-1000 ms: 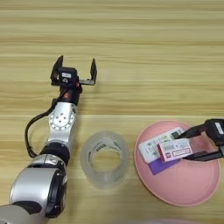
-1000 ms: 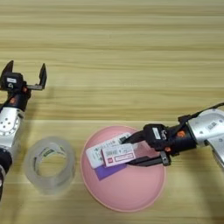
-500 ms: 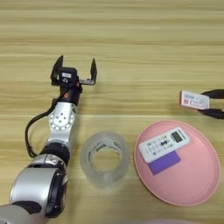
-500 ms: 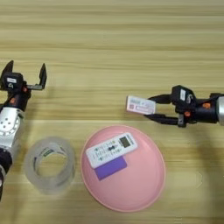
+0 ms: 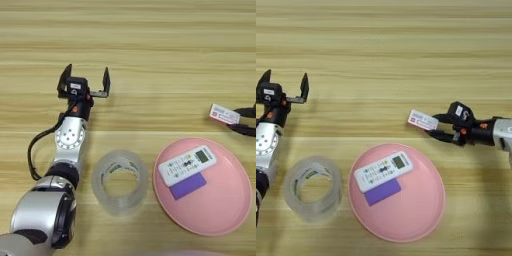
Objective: Move the objects on the table
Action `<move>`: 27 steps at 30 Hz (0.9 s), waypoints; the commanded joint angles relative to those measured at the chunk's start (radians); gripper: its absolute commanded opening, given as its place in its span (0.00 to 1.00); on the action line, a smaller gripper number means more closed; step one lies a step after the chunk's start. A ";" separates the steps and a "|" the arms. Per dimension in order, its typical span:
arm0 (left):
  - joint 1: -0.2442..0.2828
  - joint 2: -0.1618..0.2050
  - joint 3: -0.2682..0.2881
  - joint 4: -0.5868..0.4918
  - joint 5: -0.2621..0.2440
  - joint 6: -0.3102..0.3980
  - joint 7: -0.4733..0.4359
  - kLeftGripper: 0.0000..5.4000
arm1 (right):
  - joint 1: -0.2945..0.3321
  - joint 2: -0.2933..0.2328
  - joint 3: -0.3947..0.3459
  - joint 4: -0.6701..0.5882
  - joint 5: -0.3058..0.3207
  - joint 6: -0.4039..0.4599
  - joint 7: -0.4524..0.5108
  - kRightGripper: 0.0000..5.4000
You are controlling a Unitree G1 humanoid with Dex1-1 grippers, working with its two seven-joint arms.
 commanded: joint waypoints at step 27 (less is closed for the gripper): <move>-0.014 0.008 -0.002 0.008 0.015 -0.009 0.001 1.00 | -0.040 0.038 0.011 0.150 -0.072 -0.110 -0.029 0.62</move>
